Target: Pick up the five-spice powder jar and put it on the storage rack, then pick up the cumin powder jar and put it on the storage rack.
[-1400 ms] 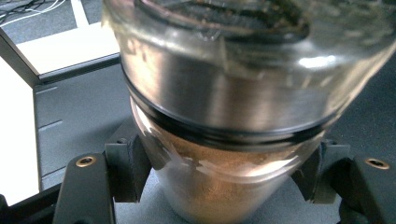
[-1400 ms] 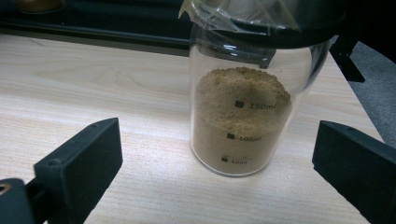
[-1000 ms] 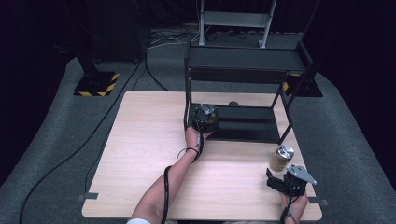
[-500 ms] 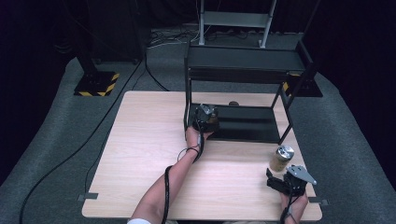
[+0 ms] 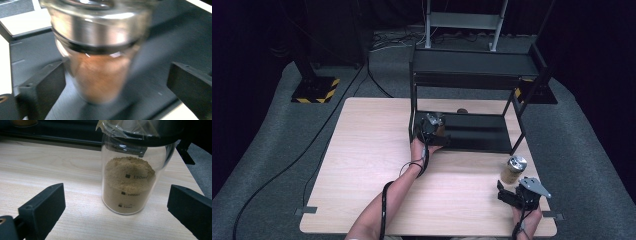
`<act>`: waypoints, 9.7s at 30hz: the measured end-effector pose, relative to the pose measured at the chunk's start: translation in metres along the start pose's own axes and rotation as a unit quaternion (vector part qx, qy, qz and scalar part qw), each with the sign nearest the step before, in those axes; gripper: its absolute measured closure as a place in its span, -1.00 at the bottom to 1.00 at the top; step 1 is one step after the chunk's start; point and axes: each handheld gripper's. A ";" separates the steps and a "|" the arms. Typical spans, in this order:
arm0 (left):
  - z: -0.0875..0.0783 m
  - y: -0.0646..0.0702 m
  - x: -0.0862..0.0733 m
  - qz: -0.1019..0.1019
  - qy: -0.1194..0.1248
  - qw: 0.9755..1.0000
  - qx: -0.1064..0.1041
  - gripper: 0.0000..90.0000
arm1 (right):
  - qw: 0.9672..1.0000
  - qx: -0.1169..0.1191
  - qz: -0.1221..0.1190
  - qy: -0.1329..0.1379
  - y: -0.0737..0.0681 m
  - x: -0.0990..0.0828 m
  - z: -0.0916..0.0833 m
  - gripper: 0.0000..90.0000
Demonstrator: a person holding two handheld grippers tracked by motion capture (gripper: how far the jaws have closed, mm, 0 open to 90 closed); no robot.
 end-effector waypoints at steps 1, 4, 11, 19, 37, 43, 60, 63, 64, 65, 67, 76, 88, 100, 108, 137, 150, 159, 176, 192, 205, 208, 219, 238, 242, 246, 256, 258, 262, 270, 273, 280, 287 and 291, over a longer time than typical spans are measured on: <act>-0.003 0.000 0.000 0.003 0.000 1.000 -0.001 -1.00 | 1.000 0.000 0.000 0.000 0.000 0.000 0.000 -0.99; -0.015 0.004 -0.004 0.011 0.007 1.000 -0.007 -1.00 | 1.000 0.000 -0.001 0.000 0.000 0.000 0.000 -0.99; -0.048 0.021 -0.016 0.058 0.014 0.998 -0.011 -1.00 | 1.000 -0.001 -0.001 -0.001 -0.001 0.000 0.000 -0.99; -0.097 0.027 -0.050 0.084 0.037 0.995 -0.034 -1.00 | 1.000 0.000 -0.002 0.001 0.000 0.000 0.000 -0.99; -0.174 0.010 -0.143 0.029 0.017 0.999 -0.002 -1.00 | 1.000 -0.002 -0.005 -0.005 -0.001 0.002 0.002 -0.99; -0.194 0.006 -0.168 0.004 -0.007 0.999 0.042 -1.00 | 1.000 -0.003 -0.007 -0.007 -0.002 0.002 0.002 -0.99; -0.204 -0.004 -0.184 -0.026 -0.027 0.995 0.088 -1.00 | 1.000 -0.007 -0.006 -0.008 -0.003 0.003 0.002 -0.99; -0.204 -0.005 -0.183 -0.028 -0.029 0.995 0.093 -1.00 | 1.000 -0.008 -0.006 -0.009 -0.004 0.003 0.003 -0.99; -0.204 -0.006 -0.183 -0.029 -0.030 0.995 0.090 -1.00 | 1.000 -0.009 -0.006 -0.009 -0.004 0.003 0.003 -0.99; -0.203 -0.006 -0.183 -0.029 -0.031 0.995 0.090 -1.00 | 1.000 -0.009 -0.006 -0.009 -0.004 0.003 0.003 -0.99; -0.203 -0.008 -0.182 -0.031 -0.033 0.995 0.088 -1.00 | 1.000 -0.009 -0.007 -0.010 -0.004 0.004 0.003 -0.99; -0.201 -0.009 -0.178 -0.037 -0.045 0.994 0.089 -0.99 | 1.000 -0.009 -0.006 -0.009 -0.004 0.003 0.003 -0.99; -0.197 -0.009 -0.172 -0.032 -0.062 0.994 0.089 -1.00 | 1.000 -0.010 -0.005 -0.012 -0.004 0.004 0.003 -0.99; -0.192 -0.005 -0.166 -0.022 -0.079 0.992 0.097 -1.00 | 0.999 -0.029 -0.008 -0.017 -0.011 0.006 0.005 -1.00; -0.191 -0.010 -0.164 -0.025 -0.082 0.993 0.087 -0.99 | 0.998 -0.011 -0.029 -0.048 -0.007 0.019 0.014 -1.00; -0.189 -0.018 -0.162 -0.029 -0.088 0.993 0.071 -0.99 | 0.999 0.023 0.007 -0.024 0.032 0.031 0.031 -0.38; -0.188 -0.019 -0.162 -0.028 -0.087 0.993 0.069 -0.99 | 0.999 0.021 0.003 -0.025 0.029 0.032 0.030 -0.34; -0.188 -0.019 -0.162 -0.028 -0.086 0.993 0.069 -0.99 | 0.999 0.019 -0.007 -0.028 0.028 0.041 0.023 -0.34; -0.188 -0.019 -0.162 -0.026 -0.087 0.993 0.069 -0.99 | 0.998 0.030 -0.032 -0.041 0.022 0.066 0.011 -0.34; -0.188 -0.019 -0.162 -0.026 -0.087 0.993 0.069 -0.99 | 0.996 0.039 -0.042 -0.062 0.020 0.085 0.016 -0.34; -0.188 -0.019 -0.162 -0.026 -0.087 0.994 0.069 -0.99 | 0.995 0.045 -0.049 -0.068 0.020 0.098 0.021 -0.34; -0.188 -0.019 -0.162 -0.026 -0.087 0.994 0.069 -0.99 | 0.995 0.047 -0.050 -0.068 0.020 0.100 0.022 -0.34; -0.188 -0.019 -0.162 -0.026 -0.087 0.994 0.068 -0.98 | 0.995 0.053 -0.052 -0.067 0.020 0.112 0.027 -0.34; -0.188 -0.019 -0.162 -0.026 -0.087 0.994 0.068 -0.98 | 0.994 0.061 -0.059 -0.076 0.020 0.127 0.038 -0.34; -0.188 -0.019 -0.162 -0.026 -0.087 0.994 0.068 -0.98 | 0.993 0.062 -0.059 -0.078 0.020 0.129 0.040 -0.34; -0.188 -0.019 -0.162 -0.026 -0.087 0.994 0.068 -0.98 | 0.993 0.063 -0.062 -0.080 0.020 0.133 0.043 -0.34; -0.188 -0.019 -0.162 -0.025 -0.087 0.994 0.068 -0.98 | 0.992 0.064 -0.067 -0.084 0.018 0.141 0.049 -0.34; -0.188 -0.019 -0.162 -0.025 -0.087 0.994 0.068 -0.98 | 0.992 0.065 -0.068 -0.085 0.018 0.143 0.050 -0.34; -0.188 -0.019 -0.162 -0.025 -0.087 0.994 0.068 -0.98 | 0.992 0.065 -0.068 -0.088 0.018 0.146 0.053 -0.34; -0.188 -0.019 -0.162 -0.025 -0.087 0.994 0.068 -0.98 | 0.991 0.067 -0.069 -0.092 0.018 0.152 0.059 -0.34; -0.188 -0.019 -0.162 -0.025 -0.087 0.994 0.068 -0.98 | 0.991 0.067 -0.072 -0.094 0.018 0.154 0.061 -0.34; -0.188 -0.019 -0.162 -0.025 -0.087 0.994 0.068 -0.98 | 0.990 0.069 -0.074 -0.098 0.017 0.160 0.066 -0.34; -0.188 -0.019 -0.162 -0.025 -0.087 0.994 0.068 -0.98 | 0.989 0.071 -0.076 -0.102 0.017 0.163 0.070 -0.34; -0.188 -0.019 -0.162 -0.025 -0.087 0.994 0.068 -0.98 | 0.989 0.071 -0.077 -0.107 0.017 0.166 0.074 -0.34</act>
Point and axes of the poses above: each handheld gripper's, and its own axes: z roughly forward along the jaws, x roughly out of its top, y roughly to its right, and after that the axes turned 5 degrees about x, right-handed
